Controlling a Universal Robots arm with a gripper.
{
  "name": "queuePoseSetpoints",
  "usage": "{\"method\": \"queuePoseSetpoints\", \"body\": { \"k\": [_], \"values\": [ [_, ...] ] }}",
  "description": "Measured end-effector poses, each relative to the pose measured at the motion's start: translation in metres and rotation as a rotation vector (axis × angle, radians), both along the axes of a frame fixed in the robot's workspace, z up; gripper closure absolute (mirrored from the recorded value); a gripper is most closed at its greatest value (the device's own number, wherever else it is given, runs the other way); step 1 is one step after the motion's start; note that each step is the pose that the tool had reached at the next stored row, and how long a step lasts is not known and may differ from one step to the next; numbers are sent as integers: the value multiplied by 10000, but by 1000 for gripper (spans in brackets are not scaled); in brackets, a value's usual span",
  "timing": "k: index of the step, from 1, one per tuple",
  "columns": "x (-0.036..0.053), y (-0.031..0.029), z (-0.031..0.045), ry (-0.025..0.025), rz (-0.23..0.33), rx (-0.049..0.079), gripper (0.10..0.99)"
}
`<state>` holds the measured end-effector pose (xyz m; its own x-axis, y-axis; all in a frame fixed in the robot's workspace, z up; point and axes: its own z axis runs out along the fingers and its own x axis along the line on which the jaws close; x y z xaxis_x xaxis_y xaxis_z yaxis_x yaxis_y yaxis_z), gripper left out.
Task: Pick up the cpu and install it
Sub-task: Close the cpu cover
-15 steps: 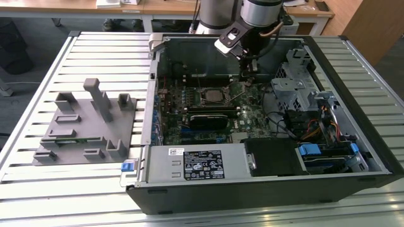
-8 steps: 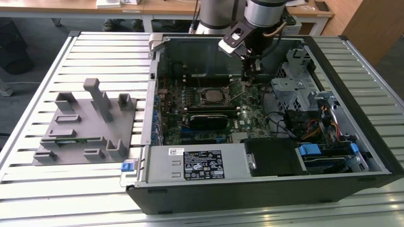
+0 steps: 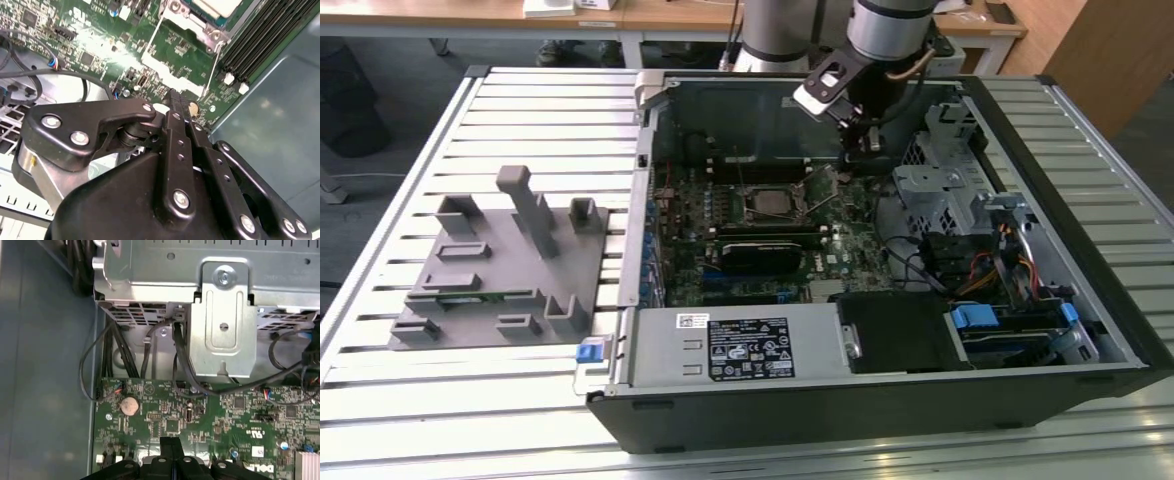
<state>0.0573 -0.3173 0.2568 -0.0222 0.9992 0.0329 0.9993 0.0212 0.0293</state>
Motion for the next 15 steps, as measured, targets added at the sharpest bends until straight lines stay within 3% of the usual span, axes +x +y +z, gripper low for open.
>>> {"method": "queuePoseSetpoints", "body": {
  "k": [9, 15],
  "values": [
    [63, 15, -130, 6, 1, -1, 980],
    [1, 15, -158, 8, 1, -2, 980]
  ]
}}
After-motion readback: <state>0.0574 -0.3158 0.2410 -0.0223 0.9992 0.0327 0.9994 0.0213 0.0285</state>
